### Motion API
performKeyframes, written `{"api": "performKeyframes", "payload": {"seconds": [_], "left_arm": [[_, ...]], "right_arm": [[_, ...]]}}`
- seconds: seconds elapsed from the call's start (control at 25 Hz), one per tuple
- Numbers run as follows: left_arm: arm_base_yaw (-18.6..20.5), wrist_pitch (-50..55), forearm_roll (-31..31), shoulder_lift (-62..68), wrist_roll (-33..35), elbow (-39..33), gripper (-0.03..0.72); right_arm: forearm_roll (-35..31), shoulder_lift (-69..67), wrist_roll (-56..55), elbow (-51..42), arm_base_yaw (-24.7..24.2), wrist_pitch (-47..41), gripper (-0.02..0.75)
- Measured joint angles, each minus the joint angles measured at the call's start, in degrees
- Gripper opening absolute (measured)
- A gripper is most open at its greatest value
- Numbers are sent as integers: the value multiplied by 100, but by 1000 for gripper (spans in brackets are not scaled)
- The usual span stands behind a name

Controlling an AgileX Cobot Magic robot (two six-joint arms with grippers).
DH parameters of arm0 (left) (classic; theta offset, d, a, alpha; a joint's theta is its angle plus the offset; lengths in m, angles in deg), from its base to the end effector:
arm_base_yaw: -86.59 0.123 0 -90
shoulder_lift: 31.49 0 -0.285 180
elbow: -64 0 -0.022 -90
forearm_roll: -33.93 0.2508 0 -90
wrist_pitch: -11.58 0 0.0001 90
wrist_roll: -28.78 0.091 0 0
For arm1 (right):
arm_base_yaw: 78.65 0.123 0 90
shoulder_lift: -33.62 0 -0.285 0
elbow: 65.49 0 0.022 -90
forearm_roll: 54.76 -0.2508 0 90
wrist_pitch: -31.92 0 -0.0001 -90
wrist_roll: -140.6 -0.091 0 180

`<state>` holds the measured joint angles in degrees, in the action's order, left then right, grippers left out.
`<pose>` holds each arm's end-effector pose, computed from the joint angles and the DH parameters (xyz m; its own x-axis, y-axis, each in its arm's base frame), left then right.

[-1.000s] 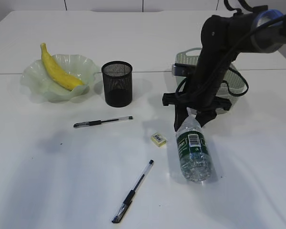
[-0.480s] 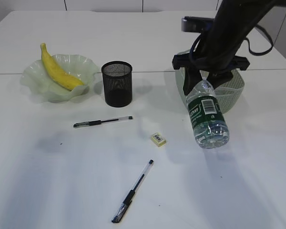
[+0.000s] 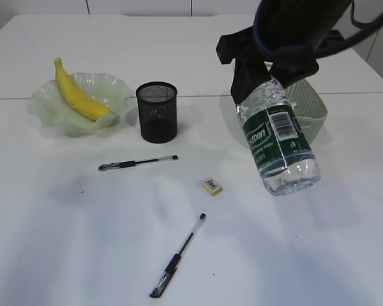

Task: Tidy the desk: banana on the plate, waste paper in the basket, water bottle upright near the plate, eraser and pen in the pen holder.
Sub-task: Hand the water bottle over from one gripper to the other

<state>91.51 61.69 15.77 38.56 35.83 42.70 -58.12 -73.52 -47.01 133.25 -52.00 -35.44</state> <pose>0.2118 -0.0036 0.3392 -0.7665 -0.1480 -0.6249 0.0053 0.9716 -0.2367 0.3297 0.1710 0.3415 -0.8773 -0.2674 -0.3985 -0.3360 0.9351 0.1124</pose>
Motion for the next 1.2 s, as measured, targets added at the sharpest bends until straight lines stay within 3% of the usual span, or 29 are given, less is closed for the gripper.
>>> {"api": "performKeyframes", "payload": {"seconds": [0.28,0.56,1.2], "left_arm": [[0,36,-13,0,0,0,454],[0,84,-22,0,0,0,454],[0,93,-48,0,0,0,454]], "right_arm": [[173,1270,13,-1666,148,735,353],[232,2545,38,-3142,155,2203,353],[241,2543,411,-3262,155,3738,351]]}}
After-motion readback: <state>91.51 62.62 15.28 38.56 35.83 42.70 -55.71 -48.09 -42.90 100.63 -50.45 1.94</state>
